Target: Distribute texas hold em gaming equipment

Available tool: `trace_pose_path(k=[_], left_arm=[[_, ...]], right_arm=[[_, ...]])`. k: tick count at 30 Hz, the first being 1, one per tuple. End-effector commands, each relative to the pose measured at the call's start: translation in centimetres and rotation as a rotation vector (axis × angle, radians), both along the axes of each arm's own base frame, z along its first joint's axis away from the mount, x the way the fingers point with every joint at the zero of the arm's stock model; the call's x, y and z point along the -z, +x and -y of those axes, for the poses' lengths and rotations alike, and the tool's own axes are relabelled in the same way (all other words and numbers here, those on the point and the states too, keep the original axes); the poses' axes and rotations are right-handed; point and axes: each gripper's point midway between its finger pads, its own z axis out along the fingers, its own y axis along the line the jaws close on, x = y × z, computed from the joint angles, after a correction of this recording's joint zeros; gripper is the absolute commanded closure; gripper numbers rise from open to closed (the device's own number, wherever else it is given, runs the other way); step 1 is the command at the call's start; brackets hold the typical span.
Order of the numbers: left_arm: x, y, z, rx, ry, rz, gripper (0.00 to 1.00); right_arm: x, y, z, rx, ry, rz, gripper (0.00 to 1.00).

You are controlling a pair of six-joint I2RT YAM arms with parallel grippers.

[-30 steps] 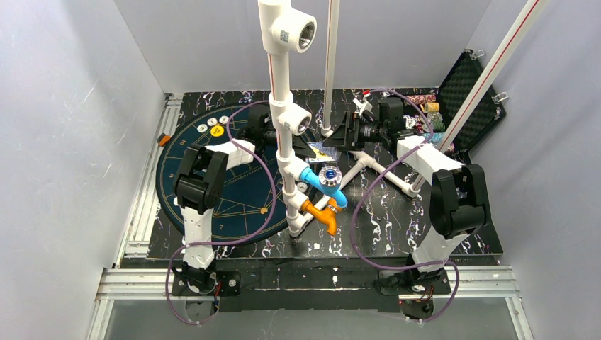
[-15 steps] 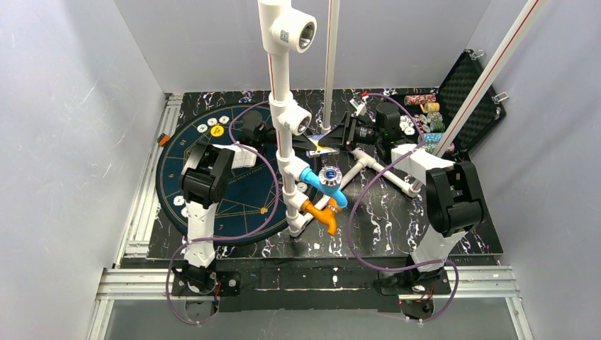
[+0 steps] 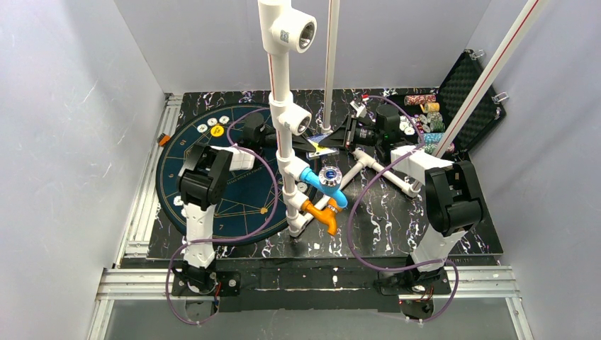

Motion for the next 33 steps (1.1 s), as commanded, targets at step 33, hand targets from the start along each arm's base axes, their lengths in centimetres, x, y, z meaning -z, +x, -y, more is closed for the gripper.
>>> trace_pose_path(k=[33], left_arm=[[-2.8,-1.1,-10.9,-0.334,0.588,0.316,0.02]], right_arm=[[-0.2,0.4,1.2,0.062,-0.121,0.017,0.99]])
